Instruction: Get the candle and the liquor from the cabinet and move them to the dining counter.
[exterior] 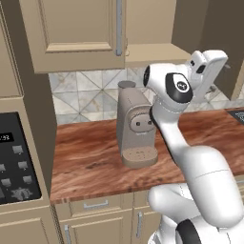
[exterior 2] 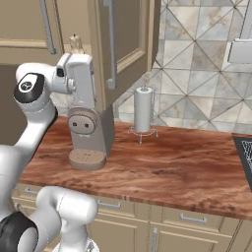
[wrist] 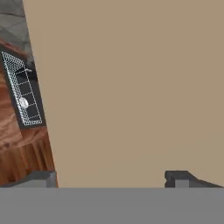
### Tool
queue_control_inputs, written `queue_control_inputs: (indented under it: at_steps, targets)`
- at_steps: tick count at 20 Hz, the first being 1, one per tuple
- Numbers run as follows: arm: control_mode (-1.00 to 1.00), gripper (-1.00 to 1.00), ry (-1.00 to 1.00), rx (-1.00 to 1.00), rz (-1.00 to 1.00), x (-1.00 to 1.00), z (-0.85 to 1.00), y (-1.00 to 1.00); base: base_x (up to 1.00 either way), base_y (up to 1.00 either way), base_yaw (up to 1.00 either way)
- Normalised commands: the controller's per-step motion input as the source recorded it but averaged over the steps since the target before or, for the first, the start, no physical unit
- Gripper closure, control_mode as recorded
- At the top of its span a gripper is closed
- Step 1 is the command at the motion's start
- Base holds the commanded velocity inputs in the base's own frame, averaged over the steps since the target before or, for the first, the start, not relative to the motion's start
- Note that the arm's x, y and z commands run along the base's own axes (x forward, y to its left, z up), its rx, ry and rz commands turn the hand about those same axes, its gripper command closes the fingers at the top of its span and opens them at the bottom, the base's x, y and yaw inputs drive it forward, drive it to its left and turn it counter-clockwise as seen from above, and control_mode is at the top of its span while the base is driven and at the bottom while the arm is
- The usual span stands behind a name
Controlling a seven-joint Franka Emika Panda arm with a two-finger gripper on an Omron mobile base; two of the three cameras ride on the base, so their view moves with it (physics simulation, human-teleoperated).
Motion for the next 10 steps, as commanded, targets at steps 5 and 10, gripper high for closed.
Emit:
queue_control_inputs:
  at_steps: [5, 10]
  targets:
    - [-1.0, -1.0, 0.0, 0.0, -0.04, -0.08, 0.0, -0.39, 0.0, 0.0, 0.0]
    - [-1.0, -1.0, 0.0, 0.0, 0.0, 0.0, 0.0, -0.01, 0.0, 0.0, 0.0]
